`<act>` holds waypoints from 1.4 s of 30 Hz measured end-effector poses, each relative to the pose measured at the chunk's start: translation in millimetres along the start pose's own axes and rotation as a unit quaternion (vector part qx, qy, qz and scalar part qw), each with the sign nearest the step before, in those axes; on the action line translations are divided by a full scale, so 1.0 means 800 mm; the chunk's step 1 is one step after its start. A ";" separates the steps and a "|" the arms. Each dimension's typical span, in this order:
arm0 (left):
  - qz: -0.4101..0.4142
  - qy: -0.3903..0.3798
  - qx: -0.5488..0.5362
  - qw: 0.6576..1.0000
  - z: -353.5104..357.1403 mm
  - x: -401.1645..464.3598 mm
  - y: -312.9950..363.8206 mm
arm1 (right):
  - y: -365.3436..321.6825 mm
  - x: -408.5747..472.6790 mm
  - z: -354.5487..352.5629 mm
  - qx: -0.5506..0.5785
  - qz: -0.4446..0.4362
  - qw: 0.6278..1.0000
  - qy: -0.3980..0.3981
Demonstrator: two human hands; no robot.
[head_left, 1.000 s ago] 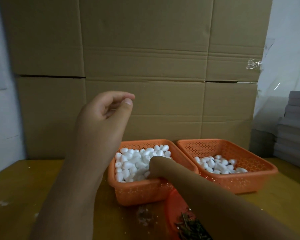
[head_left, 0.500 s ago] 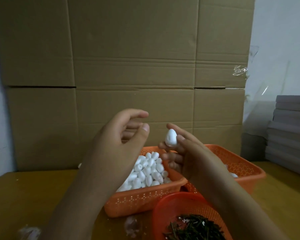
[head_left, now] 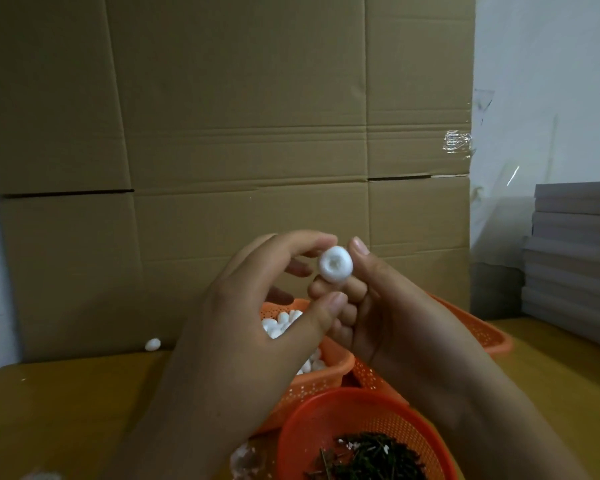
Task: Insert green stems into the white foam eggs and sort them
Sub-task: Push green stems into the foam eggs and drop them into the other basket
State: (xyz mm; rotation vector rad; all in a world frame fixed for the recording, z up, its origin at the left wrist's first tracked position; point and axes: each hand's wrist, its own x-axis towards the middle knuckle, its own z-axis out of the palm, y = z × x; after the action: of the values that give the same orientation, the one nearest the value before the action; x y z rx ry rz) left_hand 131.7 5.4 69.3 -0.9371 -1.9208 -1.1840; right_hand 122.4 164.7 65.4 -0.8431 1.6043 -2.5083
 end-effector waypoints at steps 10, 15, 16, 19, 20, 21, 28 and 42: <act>0.008 0.050 0.016 0.999 -0.001 0.001 -0.001 | 0.006 0.003 0.007 0.066 0.002 0.997 -0.042; 0.012 0.063 0.015 0.998 0.000 0.002 -0.004 | 0.008 0.003 0.007 0.084 0.004 0.996 -0.037; 0.013 0.065 0.015 0.998 -0.001 0.003 -0.004 | 0.009 0.003 0.008 0.080 0.006 0.996 -0.033; 0.010 0.073 -0.001 0.997 -0.002 0.005 -0.008 | 0.011 0.003 0.012 0.042 0.015 0.998 -0.033; 0.005 0.077 -0.008 0.997 -0.002 0.005 -0.009 | 0.012 0.003 0.013 0.026 0.018 0.999 -0.032; 0.002 0.083 -0.014 0.996 -0.003 0.005 -0.010 | 0.012 0.003 0.014 0.014 0.020 0.999 -0.029; 0.036 0.098 0.023 0.994 -0.004 0.006 -0.010 | 0.016 0.004 0.016 -0.004 0.024 0.999 -0.023; -0.030 0.006 -0.094 0.995 -0.001 0.003 -0.016 | 0.013 0.001 0.021 -0.066 -0.009 0.997 0.044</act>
State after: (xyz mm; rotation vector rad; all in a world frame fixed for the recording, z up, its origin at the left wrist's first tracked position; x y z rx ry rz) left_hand 120.0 1.2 66.2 -0.9713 -1.8636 -1.4219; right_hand 127.1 145.9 61.6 -0.7739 1.8151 -2.5085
